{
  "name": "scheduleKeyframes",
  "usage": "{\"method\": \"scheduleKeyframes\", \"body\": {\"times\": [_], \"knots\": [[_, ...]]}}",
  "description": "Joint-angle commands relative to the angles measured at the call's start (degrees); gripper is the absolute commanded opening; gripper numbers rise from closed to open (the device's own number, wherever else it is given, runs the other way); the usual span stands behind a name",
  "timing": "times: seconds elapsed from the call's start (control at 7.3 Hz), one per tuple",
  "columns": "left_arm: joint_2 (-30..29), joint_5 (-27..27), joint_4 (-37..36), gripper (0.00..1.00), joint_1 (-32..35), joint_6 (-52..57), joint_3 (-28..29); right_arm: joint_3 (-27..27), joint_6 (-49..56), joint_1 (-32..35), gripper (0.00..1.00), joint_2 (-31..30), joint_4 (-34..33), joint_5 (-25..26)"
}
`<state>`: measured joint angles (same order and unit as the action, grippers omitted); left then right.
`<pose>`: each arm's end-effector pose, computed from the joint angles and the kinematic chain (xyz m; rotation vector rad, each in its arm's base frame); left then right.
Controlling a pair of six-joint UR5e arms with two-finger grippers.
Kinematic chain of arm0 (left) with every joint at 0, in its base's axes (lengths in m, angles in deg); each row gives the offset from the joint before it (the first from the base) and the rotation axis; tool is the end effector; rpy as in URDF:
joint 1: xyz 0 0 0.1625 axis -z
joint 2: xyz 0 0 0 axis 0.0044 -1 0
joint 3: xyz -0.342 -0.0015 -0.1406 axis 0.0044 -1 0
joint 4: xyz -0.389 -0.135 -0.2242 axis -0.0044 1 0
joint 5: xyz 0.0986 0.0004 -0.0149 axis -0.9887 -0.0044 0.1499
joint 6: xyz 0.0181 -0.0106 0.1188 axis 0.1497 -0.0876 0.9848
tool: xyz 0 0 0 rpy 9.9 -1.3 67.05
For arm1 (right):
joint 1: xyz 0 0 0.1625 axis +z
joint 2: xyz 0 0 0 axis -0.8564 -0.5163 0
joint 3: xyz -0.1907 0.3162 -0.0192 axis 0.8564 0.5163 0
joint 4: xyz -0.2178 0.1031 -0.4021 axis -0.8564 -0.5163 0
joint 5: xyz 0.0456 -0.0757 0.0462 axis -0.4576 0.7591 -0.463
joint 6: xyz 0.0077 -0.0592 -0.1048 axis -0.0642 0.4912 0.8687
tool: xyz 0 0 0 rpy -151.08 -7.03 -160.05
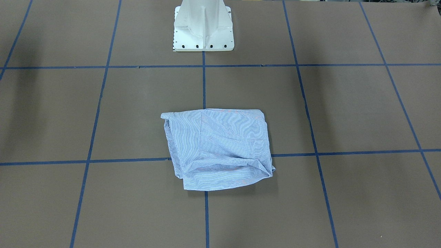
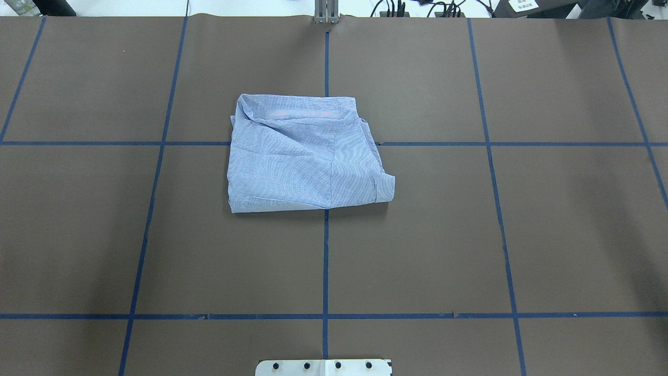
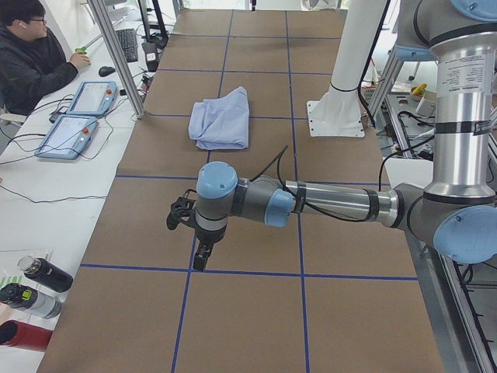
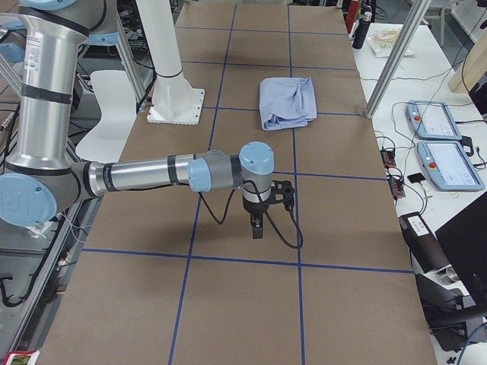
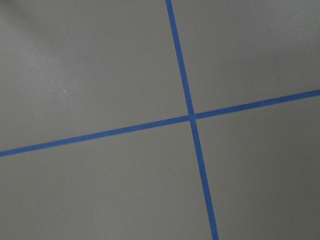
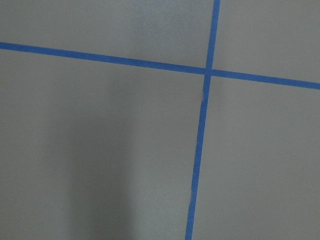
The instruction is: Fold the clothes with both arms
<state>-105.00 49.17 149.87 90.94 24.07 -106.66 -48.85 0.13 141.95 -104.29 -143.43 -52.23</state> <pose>-0.0556 -0.5148 0.5833 0.1819 0.7646 0.0794 -0.0046 -0.4879 0.5375 0.0621 -0.7225 -0.0640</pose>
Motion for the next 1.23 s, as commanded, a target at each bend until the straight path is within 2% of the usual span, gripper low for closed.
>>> {"method": "scheduleKeyframes", "body": {"times": [0.0, 1.1], "knots": [[0.4, 1.3, -0.1, 1.0, -0.1, -0.2, -0.8, -0.3, -1.4, 0.0, 1.0, -1.1, 0.1, -0.1], [0.5, 1.2, -0.1, 1.0, -0.1, -0.3, -1.6, -0.7, -1.6, -0.1, 1.0, -1.3, 0.2, -0.3]]}}
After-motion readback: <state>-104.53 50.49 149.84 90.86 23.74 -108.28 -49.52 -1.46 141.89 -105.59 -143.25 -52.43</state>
